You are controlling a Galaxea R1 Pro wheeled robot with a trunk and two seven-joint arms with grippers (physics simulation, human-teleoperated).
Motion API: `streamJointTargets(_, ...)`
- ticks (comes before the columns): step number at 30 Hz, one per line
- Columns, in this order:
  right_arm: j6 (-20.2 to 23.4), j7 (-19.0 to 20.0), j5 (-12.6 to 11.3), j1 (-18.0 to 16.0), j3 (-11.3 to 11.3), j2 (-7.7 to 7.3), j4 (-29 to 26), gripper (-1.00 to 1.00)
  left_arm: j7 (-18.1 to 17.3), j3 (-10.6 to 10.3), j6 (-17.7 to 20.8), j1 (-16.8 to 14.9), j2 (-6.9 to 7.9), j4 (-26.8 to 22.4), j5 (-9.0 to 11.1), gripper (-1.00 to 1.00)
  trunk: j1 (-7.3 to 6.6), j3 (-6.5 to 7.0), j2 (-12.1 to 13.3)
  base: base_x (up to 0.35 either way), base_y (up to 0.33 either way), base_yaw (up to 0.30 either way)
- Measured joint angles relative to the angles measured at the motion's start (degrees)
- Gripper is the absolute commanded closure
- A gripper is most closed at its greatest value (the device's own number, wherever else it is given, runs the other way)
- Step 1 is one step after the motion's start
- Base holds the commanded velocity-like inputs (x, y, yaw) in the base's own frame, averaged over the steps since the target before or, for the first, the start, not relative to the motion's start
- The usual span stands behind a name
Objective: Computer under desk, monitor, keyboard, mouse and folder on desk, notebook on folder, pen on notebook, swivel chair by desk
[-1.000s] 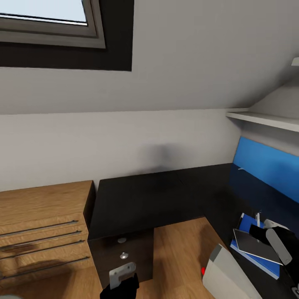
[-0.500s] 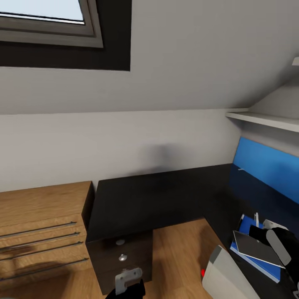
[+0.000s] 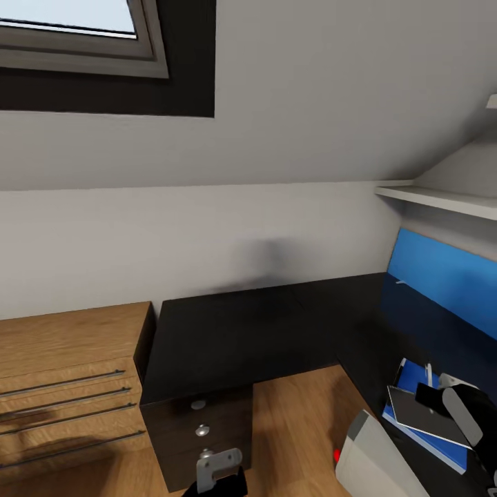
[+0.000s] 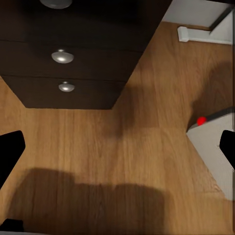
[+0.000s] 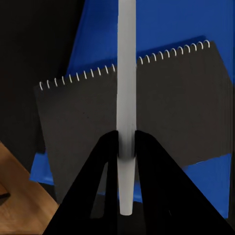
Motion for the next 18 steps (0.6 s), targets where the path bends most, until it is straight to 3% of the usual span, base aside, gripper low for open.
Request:
streamJointTargets(9, 0.3, -0.3, 1.4, 0.0, -0.1, -0.17, 0.5, 1.00, 0.2, 0.0, 0.0, 0.0, -1.08, -0.1, 0.0, -1.00, 0.00, 0.00, 0.0, 0.000, 0.000, 0.000)
streamJointTargets(18, 0.3, -0.3, 2.4, 0.0, -0.1, -0.13, 0.5, 1.00, 0.2, 0.0, 0.0, 0.0, -1.19, -0.2, 0.0, -1.00, 1.97, -1.61, -3.6, 0.000, 0.000, 0.000)
